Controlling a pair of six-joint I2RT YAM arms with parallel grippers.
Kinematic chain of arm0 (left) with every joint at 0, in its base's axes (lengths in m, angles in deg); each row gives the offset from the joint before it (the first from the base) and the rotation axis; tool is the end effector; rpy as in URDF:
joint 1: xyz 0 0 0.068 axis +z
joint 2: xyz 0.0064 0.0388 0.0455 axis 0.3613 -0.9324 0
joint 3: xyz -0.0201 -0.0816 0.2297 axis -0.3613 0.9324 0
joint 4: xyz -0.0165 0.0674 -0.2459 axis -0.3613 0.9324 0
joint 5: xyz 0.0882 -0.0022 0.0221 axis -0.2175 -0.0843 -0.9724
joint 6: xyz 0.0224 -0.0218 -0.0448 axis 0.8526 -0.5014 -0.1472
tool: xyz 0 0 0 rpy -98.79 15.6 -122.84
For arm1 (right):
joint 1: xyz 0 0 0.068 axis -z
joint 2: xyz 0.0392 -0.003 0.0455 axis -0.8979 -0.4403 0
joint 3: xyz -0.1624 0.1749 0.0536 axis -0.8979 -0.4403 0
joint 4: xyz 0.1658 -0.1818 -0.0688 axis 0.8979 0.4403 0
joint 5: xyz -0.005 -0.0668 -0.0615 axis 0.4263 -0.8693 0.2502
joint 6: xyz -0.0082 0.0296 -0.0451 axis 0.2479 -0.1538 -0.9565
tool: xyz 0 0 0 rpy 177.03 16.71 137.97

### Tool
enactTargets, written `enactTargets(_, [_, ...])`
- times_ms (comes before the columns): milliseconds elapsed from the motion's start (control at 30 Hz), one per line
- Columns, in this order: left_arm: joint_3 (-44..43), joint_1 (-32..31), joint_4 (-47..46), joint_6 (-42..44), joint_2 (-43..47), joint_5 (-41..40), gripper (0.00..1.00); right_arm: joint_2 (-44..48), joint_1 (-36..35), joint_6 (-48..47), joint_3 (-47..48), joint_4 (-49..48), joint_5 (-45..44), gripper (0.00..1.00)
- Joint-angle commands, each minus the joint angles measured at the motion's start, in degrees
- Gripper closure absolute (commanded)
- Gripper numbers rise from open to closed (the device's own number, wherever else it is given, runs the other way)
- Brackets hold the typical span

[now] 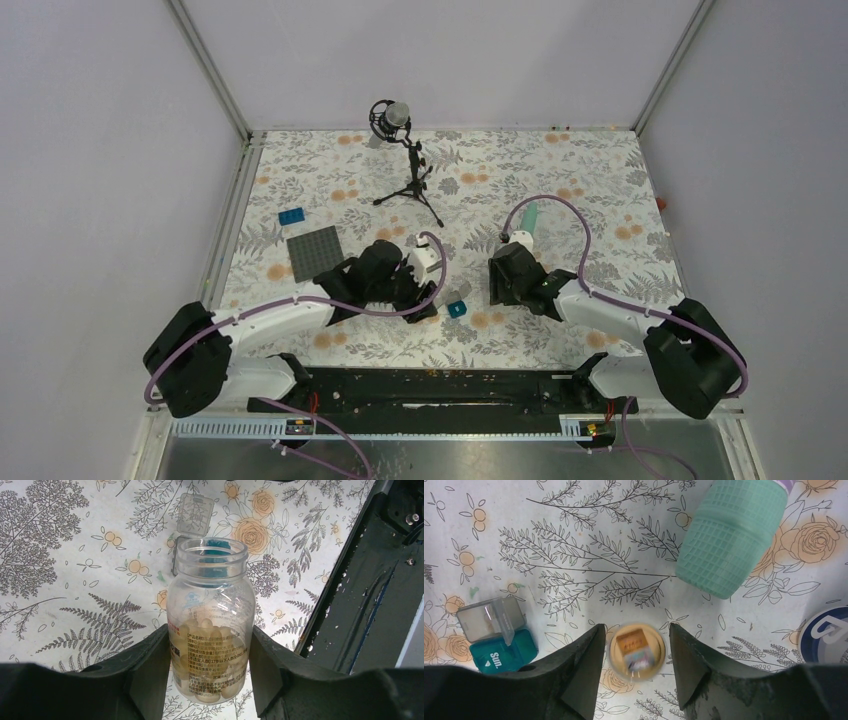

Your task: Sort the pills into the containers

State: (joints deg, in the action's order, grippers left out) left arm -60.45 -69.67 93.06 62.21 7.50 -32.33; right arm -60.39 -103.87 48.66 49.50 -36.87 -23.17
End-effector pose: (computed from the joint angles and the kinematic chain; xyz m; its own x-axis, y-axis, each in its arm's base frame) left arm 0.1625 -0.2013 0.1831 -0.4358 0.4556 -0.7762 0.8637 0.4543 -0.2183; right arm 0.1925 0.1497 0.1433 -0.7480 -0.0432 -0.6623 -0.1746 0.9755 0.1337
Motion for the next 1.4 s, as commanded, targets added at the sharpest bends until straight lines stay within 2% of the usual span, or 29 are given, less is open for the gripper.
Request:
enactTargets(0, [-0.3,-0.3,-4.2,0.7,-0.9,-1.0,1.00,0.2,-0.5,2.1,1.1,0.8,-3.3,0.40])
enactTargets(167, [-1.4,-0.2,-2.3,1.0,-2.0,-1.7,1.00,3.3,-0.6,3.1,2.0,3.7,-2.2,0.34])
enactTargets(533, [-8.7,-2.2,7.4,6.2,-8.3,-7.1,1.00,17.3,-0.5,7.3,6.1,14.1,-3.8,0.34])
enactTargets(800, [-18.6,-4.1,20.9,6.9,-15.3,-12.2,1.00,25.5,-0.1,7.6,8.5,19.3,-6.3,0.32])
enactTargets(1000, [-24.0,-5.4,30.0,7.9,-20.3,-15.5,1.00,27.9,0.2,7.6,8.6,20.3,-6.6,0.31])
enactTargets(1367, [-31.2,-9.2,37.5,10.4,-26.1,-23.8,1.00,29.0,0.7,8.1,8.2,21.1,-8.2,0.31])
